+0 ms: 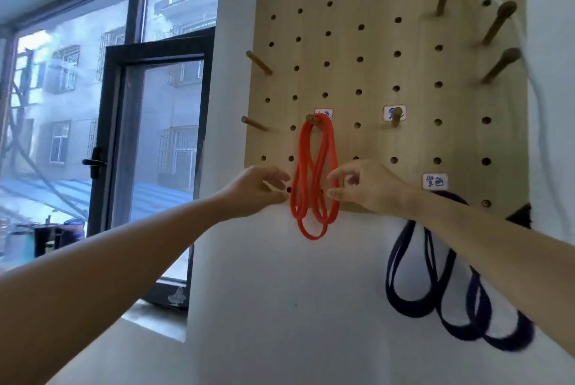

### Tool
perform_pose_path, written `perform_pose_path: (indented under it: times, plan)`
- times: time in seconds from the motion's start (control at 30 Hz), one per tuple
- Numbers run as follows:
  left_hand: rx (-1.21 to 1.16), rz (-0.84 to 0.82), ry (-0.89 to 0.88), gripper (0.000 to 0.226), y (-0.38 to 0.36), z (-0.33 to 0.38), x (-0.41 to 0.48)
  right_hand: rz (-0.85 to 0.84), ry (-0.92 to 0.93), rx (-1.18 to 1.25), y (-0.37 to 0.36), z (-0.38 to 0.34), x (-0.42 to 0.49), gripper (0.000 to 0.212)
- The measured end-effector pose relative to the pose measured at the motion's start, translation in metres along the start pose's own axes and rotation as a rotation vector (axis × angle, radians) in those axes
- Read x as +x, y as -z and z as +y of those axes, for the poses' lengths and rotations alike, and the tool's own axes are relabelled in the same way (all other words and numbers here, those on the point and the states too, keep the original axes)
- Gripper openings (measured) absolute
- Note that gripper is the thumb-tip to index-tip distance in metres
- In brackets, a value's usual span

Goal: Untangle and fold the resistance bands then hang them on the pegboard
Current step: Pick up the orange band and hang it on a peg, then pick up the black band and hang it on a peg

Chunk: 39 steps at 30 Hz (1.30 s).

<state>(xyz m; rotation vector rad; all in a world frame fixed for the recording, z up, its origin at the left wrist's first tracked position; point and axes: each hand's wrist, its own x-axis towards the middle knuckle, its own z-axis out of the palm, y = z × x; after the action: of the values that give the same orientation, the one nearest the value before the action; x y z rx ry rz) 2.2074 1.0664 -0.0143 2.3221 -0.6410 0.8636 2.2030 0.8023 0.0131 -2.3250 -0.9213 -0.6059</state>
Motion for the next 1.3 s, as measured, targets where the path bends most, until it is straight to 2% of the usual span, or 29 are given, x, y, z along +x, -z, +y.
perform_pose_path:
  times: [0.13,0.27,0.47,0.67,0.93,1.07,1.17,1.3]
  plan:
    - [0.043,-0.128,-0.020,0.029,-0.002,0.012,-0.057,-0.009,0.069,-0.070,-0.014,0.000,-0.043,0.031]
    - [-0.005,-0.114,0.045,0.026,-0.015,0.021,-0.117,0.018,0.112,-0.073,-0.036,-0.004,-0.093,0.024]
    - [-0.096,-0.157,0.183,0.018,-0.069,0.015,-0.228,-0.180,0.023,0.030,-0.118,0.002,-0.184,0.015]
    - [-0.135,-0.349,0.372,0.016,-0.147,-0.019,-0.354,-0.544,-0.165,0.074,-0.248,0.042,-0.274,0.018]
    - [-0.136,-0.737,0.784,0.018,-0.255,-0.070,-0.535,-0.992,-0.431,0.145,-0.403,0.090,-0.397,0.020]
    - [-0.188,-0.875,0.938,0.020,-0.305,-0.078,-0.604,-1.107,-0.580,0.171,-0.461,0.110,-0.458,0.024]
    - [-0.264,-0.920,1.028,0.020,-0.343,-0.086,-0.653,-1.151,-0.698,0.167,-0.497,0.128,-0.499,0.026]
    - [0.033,-0.974,0.943,0.054,-0.369,-0.077,-0.682,-1.102,-0.856,0.132,-0.533,0.152,-0.542,0.036]
